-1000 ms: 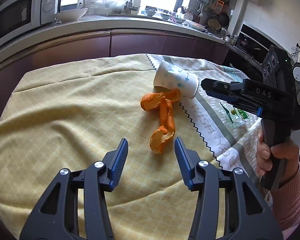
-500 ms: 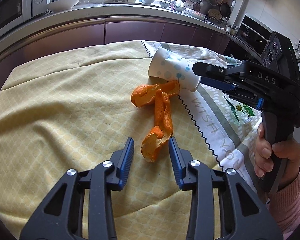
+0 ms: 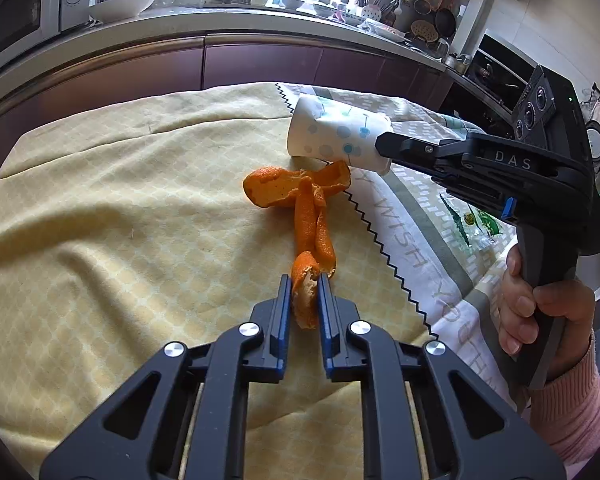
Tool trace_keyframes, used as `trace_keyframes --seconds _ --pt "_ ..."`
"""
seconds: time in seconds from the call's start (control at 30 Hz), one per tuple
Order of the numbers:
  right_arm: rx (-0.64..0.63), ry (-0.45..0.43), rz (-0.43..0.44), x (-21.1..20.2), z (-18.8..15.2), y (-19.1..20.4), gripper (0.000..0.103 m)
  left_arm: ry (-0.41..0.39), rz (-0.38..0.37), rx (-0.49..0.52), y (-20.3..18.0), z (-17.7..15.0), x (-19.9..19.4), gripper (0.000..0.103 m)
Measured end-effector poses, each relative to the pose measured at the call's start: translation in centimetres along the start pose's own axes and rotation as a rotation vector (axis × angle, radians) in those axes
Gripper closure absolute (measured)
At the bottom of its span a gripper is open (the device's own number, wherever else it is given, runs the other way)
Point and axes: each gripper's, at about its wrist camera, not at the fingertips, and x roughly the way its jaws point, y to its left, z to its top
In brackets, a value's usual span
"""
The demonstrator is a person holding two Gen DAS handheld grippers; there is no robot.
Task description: Collect trash
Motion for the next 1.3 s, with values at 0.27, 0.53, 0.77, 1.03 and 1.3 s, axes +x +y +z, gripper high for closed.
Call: trace_keyframes --seconds 0.27,0.53,0.77,1.03,1.3 --pt "-0.031 -0.027 0.018 -0.8 0.0 0.8 0.101 -0.034 0.028 0.007 0.0 -0.4 -1.2 0.093" --pt "-0.057 -0.056 0.026 -2.0 -0.1 1.6 0.101 -0.103 0.057 0.023 0.3 -0.6 -4.0 0.094" --pt "-0.075 -0.079 0.036 -3.3 -0.3 2.6 0.101 -0.136 0.081 0.017 1.0 -1.4 -6.0 0.094" --pt "-0.110 -0.086 0.081 -4.9 -1.0 4.2 0.101 -0.175 0.110 -0.010 2.3 -2.4 -8.7 0.094" --pt "-0.150 -0.067 0.146 -5.6 -2.3 6.7 0.101 -0.206 0.155 -0.040 3.8 -3.7 -11.4 0.094"
